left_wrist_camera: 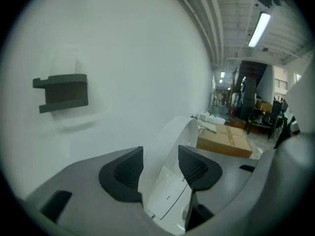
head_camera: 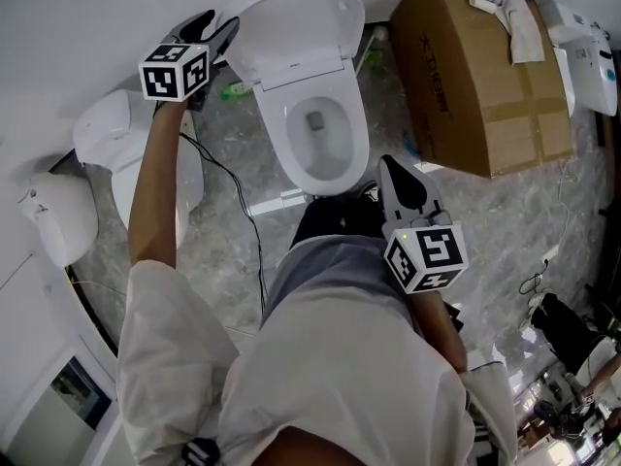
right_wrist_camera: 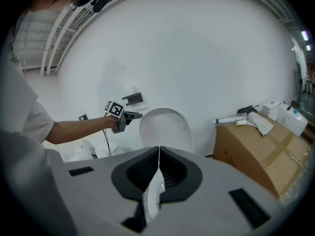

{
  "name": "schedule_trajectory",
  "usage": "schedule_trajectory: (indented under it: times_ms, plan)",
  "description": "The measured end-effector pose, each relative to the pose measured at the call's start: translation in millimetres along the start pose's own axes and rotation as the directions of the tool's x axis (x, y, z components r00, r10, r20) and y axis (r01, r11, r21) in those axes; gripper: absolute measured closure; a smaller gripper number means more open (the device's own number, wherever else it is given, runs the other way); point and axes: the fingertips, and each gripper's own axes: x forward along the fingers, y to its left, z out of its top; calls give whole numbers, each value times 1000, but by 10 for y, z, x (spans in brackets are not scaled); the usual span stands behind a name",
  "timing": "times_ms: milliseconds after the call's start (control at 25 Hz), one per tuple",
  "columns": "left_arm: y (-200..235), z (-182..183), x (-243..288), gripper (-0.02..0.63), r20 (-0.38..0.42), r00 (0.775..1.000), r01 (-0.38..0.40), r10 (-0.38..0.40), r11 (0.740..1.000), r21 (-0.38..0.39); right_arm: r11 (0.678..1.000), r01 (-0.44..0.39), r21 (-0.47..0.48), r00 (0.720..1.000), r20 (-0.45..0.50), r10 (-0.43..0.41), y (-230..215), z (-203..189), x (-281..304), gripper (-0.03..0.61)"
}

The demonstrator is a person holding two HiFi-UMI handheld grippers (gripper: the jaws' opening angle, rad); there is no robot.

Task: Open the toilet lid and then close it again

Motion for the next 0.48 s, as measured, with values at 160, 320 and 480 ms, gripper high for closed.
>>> schedule_trajectory:
  times_ms: [160, 320, 480]
  plan:
    - [8, 100, 118, 408, -63, 997, 45, -37, 990, 135, 1000, -6, 3, 1000, -7, 6, 25, -34, 25, 568]
    - [-12, 183, 239, 407, -113, 990, 107, -90, 982, 158, 1000, -7, 9, 1000, -14, 7, 40, -60, 25, 568]
    - [-50, 189, 259, 407, -134, 979, 174, -156, 975, 140, 1000, 0, 16, 1000, -15, 0, 41, -72, 29, 568]
